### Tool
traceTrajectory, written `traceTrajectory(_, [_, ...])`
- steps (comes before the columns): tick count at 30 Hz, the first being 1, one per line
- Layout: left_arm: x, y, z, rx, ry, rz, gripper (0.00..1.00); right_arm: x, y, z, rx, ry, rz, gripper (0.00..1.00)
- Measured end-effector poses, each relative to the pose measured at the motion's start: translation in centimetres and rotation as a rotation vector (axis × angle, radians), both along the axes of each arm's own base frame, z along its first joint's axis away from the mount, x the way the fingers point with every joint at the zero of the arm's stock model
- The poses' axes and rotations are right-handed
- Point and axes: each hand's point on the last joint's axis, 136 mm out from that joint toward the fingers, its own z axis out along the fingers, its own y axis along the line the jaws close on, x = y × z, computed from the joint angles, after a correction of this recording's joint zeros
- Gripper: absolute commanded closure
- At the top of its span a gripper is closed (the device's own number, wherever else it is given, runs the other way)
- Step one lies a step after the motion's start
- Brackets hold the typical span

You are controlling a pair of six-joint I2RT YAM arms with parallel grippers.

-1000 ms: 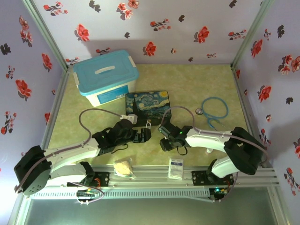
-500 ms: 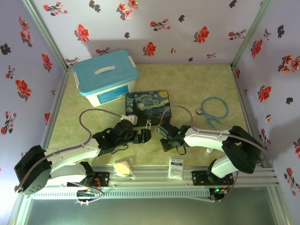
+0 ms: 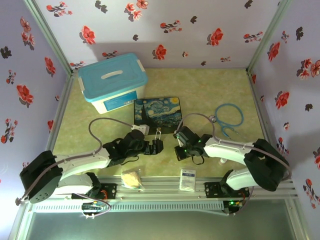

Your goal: Unlock the padlock with the key

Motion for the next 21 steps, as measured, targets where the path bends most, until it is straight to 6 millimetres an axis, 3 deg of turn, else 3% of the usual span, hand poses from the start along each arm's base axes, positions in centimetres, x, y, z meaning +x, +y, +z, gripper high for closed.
traceTrajectory(1, [0.0, 0.0, -0.2, 0.006, 0.005, -0.002, 0.00, 0.1, -0.3, -0.1, -0.013, 0.002, -0.009, 1.00])
traceTrajectory(4, [-0.1, -0.2, -0.6, 0.015, 0.016, -0.007, 0.00, 0.3, -0.8, -0.4, -0.061, 0.014, -0.036, 0.86])
traceTrajectory(6, [0.0, -0.5, -0.5, 0.013, 0.018, -0.012, 0.00, 0.6, -1.1, -0.4, -0.084, 0.012, -0.058, 0.71])
traceTrajectory(8, [0.1, -0.7, -0.2, 0.008, 0.016, -0.012, 0.00, 0.7, -1.4, -0.4, -0.096, 0.008, -0.076, 0.63])
traceTrajectory(14, [0.1, -0.7, -0.2, 0.006, 0.015, -0.013, 0.00, 0.9, -1.7, -0.2, -0.114, -0.001, -0.091, 0.57])
traceTrajectory(21, [0.1, -0.7, -0.7, 0.019, 0.021, -0.014, 0.00, 1.3, -1.7, -0.3, -0.129, -0.017, -0.081, 0.58])
